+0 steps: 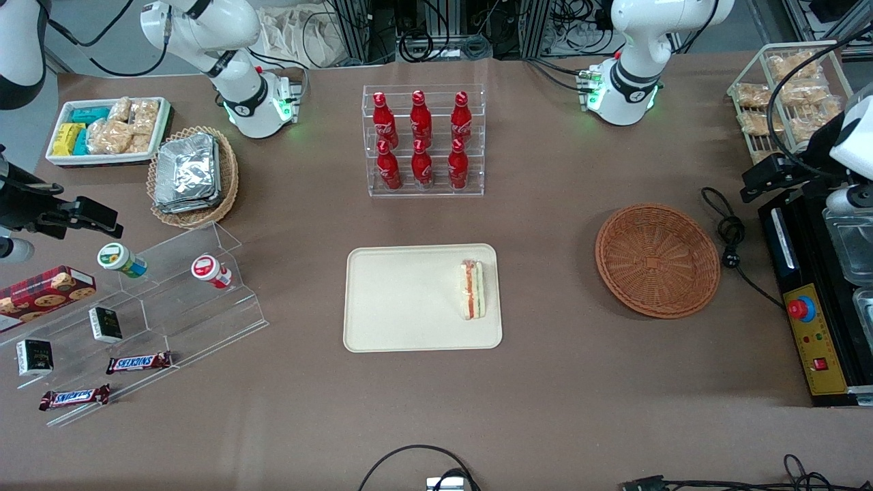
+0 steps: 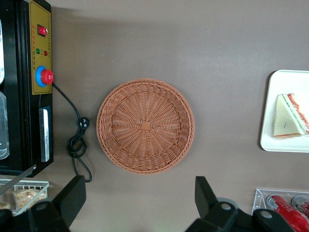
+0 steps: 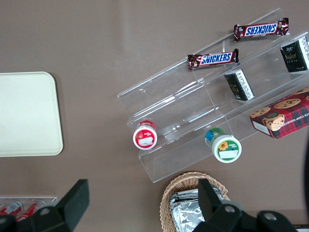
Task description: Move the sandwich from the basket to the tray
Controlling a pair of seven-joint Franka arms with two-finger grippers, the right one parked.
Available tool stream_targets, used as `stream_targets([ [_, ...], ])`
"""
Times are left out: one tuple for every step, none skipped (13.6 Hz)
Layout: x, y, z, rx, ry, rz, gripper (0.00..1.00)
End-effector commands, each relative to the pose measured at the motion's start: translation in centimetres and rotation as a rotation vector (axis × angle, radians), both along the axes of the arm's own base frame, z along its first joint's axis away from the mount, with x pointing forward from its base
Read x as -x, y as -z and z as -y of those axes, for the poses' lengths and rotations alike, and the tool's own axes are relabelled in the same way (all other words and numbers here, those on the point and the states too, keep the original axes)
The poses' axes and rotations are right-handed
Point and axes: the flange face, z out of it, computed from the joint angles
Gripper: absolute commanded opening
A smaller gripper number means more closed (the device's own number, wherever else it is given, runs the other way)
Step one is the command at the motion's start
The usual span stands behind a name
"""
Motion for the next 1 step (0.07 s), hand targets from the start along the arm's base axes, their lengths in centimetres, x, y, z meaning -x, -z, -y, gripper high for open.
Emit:
stream_targets([
  [0.39, -0.39, 0.02, 0.016, 0.013, -0.007, 1.00],
])
